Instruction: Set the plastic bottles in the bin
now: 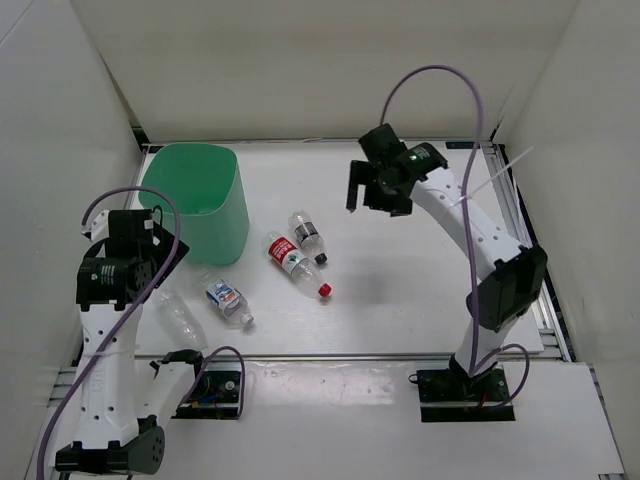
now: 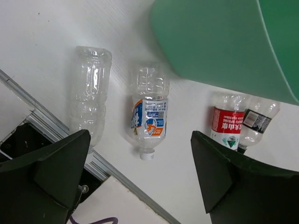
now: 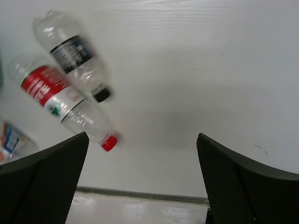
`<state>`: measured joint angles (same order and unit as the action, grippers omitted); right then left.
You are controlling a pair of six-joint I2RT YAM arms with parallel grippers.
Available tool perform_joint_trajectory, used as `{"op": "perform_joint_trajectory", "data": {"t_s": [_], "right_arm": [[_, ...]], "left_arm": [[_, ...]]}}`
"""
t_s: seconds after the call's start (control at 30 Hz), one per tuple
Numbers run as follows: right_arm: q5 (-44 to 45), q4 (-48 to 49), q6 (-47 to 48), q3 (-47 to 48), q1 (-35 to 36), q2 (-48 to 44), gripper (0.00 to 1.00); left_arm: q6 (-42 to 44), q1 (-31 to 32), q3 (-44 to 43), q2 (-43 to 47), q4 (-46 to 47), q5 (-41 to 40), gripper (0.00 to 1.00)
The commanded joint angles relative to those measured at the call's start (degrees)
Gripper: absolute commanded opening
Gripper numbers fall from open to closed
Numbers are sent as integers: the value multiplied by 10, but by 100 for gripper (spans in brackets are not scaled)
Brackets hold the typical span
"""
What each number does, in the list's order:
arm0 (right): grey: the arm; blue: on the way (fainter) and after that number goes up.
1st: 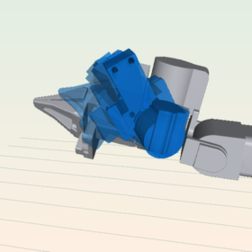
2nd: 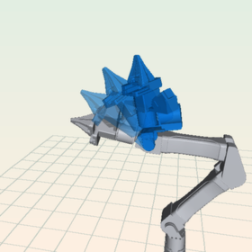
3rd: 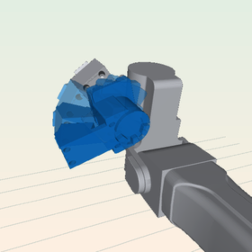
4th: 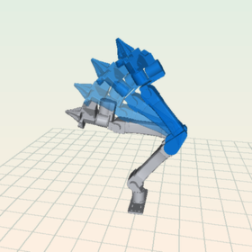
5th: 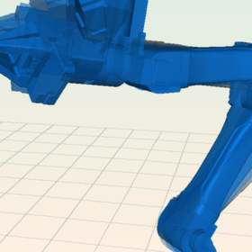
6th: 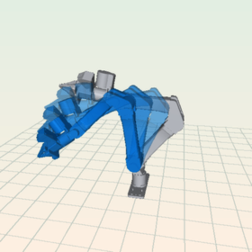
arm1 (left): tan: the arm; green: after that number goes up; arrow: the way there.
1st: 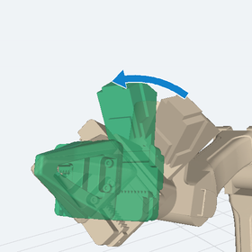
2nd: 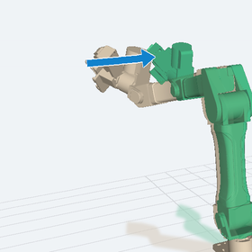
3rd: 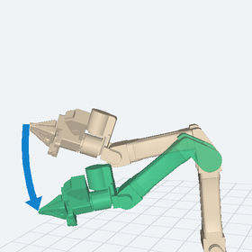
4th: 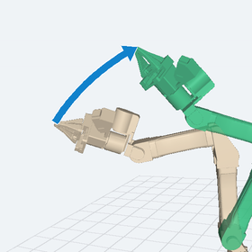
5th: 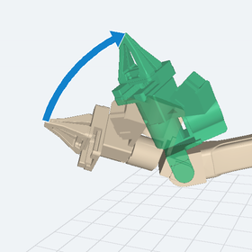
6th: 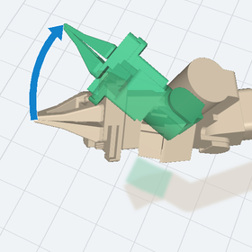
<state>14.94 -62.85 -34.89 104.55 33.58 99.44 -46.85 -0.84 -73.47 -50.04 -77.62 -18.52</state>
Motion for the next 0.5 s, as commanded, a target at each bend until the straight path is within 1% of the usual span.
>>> {"op": "perform_joint_trajectory", "data": {"t_s": [0.0, 0.03, 0.07, 0.13, 0.17, 0.2, 0.27, 0.3, 0.33, 0.37, 0.47], "right_arm": [[-127, 28, 128, 53, 22, 59, 100], [-156, 10, 128, 82, 22, 86, 100], [-156, -31, 128, 141, 22, 137, 100], [-165, -44, 123, 169, 22, 170, 100], [-173, -39, 123, 169, 22, 176, 100], [-183, 6, 128, 129, 27, 176, 100], [-189, 49, 128, 98, 32, 166, 100], [-196, 69, 128, 98, 32, 166, 100], [-201, 70, 128, 108, 32, 178, 100], [-211, 70, 128, 118, 32, 202, 100], [-211, 70, 134, 132, 32, 239, 100]], "left_arm": [[3, 14, 6, 5, -3, 10, 100], [3, 14, 6, 5, -3, 3, 100], [3, 20, 6, 5, -3, -5, 100], [8, 27, -6, 5, -3, -27, 100], [8, 41, -6, 5, 3, -34, 100], [8, 41, -11, -1, 3, -42, 100], [13, 49, -17, -7, 3, -42, 100], [13, 56, -17, -7, 3, -42, 100], [20, 56, -17, -7, 3, -28, 100], [20, 56, -17, -13, 3, -27, 100], [20, 62, -3, -13, -2, -27, 100]]}}
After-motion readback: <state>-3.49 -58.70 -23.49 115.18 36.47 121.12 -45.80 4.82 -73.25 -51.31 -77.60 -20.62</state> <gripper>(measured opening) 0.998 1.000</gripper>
